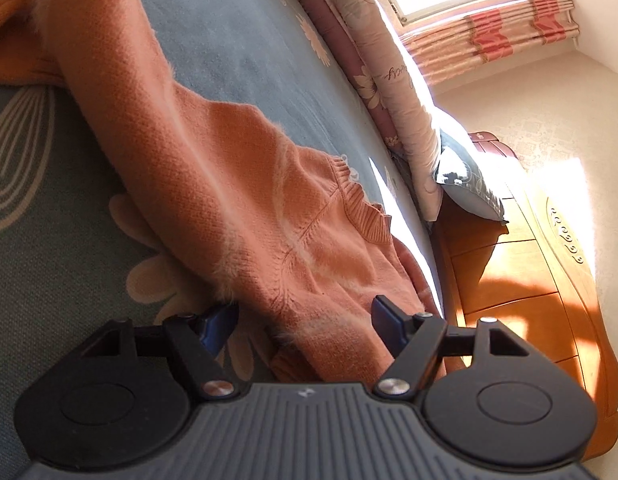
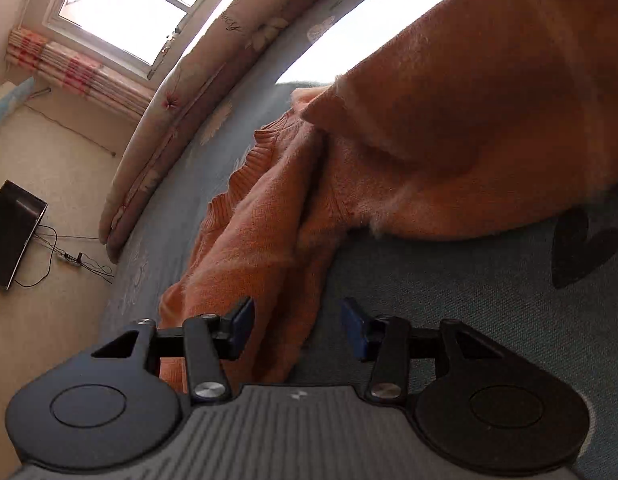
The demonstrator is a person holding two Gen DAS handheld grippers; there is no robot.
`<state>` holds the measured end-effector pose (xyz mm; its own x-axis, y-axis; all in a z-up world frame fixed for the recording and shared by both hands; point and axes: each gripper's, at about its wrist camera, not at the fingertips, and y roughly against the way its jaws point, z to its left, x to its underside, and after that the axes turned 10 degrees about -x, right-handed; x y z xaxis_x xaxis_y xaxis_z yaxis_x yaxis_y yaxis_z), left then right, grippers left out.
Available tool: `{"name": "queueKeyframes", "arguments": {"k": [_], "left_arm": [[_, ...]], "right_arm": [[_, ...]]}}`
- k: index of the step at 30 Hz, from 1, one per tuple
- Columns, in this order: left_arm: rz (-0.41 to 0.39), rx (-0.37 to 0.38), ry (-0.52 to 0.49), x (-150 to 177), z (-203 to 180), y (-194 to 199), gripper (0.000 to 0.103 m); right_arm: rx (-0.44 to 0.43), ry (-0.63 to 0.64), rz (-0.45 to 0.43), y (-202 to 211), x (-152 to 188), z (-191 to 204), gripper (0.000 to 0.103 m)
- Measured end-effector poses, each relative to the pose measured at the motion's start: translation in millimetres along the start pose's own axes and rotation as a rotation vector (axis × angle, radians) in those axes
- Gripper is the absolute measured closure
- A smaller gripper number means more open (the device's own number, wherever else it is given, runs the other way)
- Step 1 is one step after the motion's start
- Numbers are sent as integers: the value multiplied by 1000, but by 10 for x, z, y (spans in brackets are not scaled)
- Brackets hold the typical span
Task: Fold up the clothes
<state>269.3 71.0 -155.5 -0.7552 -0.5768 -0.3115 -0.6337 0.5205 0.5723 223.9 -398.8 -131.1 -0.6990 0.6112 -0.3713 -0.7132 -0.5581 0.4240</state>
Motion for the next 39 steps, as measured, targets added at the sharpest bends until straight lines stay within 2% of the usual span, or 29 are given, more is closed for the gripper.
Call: {"name": "queueKeyframes", "arguments": {"k": [4, 8, 10, 12, 14, 15, 17, 18, 23, 27, 30, 33, 37, 38, 39], "left_arm": [[-1, 33, -3, -80, -30, -128, 30], [-38, 47, -32, -196, -104, -203, 33], [-70, 48, -37, -274, -138, -204, 42], [-101, 31, -71, -383, -211, -198, 70], [-153, -14, -147, -497, -318, -158, 80], [-177, -33, -180, -545, -370, -134, 82], [-222, -73, -228, -625, -464, -99, 86], [-243, -87, -249, -678, -511, -86, 87], [-327, -147, -333, -1040, -731, -54, 87], [-354, -197, -363, -1363, -924, -200, 87], [-383, -258, -407, -1482, -991, -355, 87], [-345, -320, -410, -1524, -928, -588, 87], [-290, -365, -440, -1394, -792, -714, 86], [-282, -362, -449, -1359, -779, -682, 83], [-273, -359, -459, -1324, -765, -650, 79]], "right_arm": [[-4, -57, -104, -200, -98, -128, 49], [2, -17, -179, -398, -211, -134, 49], [-2, 17, -194, -458, -247, -126, 50], [-10, 45, -196, -489, -294, -126, 52], [-10, 76, -189, -490, -341, -122, 57], [-5, 89, -189, -486, -361, -118, 67], [16, 128, -202, -471, -394, -79, 76], [27, 150, -209, -463, -411, -56, 80], [72, 236, -249, -402, -553, 148, 83], [118, 285, -299, -292, -796, 315, 84], [179, 312, -344, -179, -997, 323, 84], [228, 297, -357, -158, -1151, 210, 84], [237, 283, -273, -231, -1150, 31, 83], [236, 288, -252, -259, -1098, 27, 78], [231, 287, -235, -276, -1032, 31, 69]]}}
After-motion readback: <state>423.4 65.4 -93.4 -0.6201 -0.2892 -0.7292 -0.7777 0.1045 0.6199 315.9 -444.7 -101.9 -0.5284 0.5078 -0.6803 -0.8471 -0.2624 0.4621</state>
